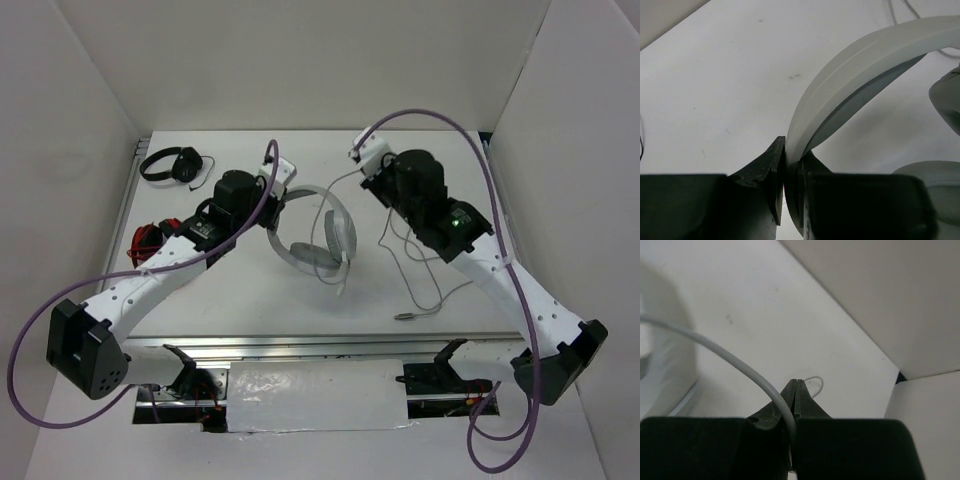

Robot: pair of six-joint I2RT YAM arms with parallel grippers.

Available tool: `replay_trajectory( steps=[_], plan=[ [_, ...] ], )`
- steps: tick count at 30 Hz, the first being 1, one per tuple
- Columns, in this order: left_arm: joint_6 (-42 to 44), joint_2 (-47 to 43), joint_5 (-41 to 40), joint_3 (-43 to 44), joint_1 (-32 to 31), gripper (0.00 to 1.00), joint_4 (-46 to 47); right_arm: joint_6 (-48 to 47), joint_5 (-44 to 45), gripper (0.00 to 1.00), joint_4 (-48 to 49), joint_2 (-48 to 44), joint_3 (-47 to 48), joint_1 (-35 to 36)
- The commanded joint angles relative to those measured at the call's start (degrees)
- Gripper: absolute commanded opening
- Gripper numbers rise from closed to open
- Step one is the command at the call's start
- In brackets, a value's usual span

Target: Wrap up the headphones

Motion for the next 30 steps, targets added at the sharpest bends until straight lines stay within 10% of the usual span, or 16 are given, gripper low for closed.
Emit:
replay_trajectory(
  steps=[1,16,30],
  plan=[
    [4.5,-3.5,5.9,-1.9,-3.7,0.00,4.3,-0.7,-3.3,0.00,10.1,1.2,6.8,-6.6],
    [5.6,-10.3,17.1,-2.9,-10.5,0.00,3.6,11.0,-21.5,0.00,14.1,12.9,6.5,-20.6],
    [-17.9,-10.5,9.0,6.1,-9.4,0.00,9.5,32.1,-42.8,0.06,48.6,10.4,-23.5,-16.6]
  ],
)
